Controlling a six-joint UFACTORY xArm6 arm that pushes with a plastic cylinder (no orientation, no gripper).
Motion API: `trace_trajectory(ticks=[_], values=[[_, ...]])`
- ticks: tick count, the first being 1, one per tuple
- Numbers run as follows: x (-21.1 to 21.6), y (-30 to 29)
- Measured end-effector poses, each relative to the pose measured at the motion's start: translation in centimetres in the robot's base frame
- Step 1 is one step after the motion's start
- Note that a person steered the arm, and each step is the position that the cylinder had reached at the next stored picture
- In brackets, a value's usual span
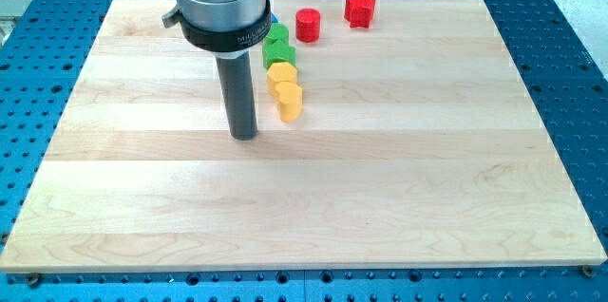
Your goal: Move the arm left side of the blue cube
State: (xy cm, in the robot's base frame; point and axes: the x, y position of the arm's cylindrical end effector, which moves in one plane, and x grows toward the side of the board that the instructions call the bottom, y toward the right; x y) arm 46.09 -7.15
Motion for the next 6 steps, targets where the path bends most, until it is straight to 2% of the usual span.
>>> trace_trajectory(ticks=[2,3,4,5,6], values=[[0.0,-0.1],[-2.8,-2.6],[-8.2,-7.4],[-12.0,-7.5],[-12.5,-6.9]])
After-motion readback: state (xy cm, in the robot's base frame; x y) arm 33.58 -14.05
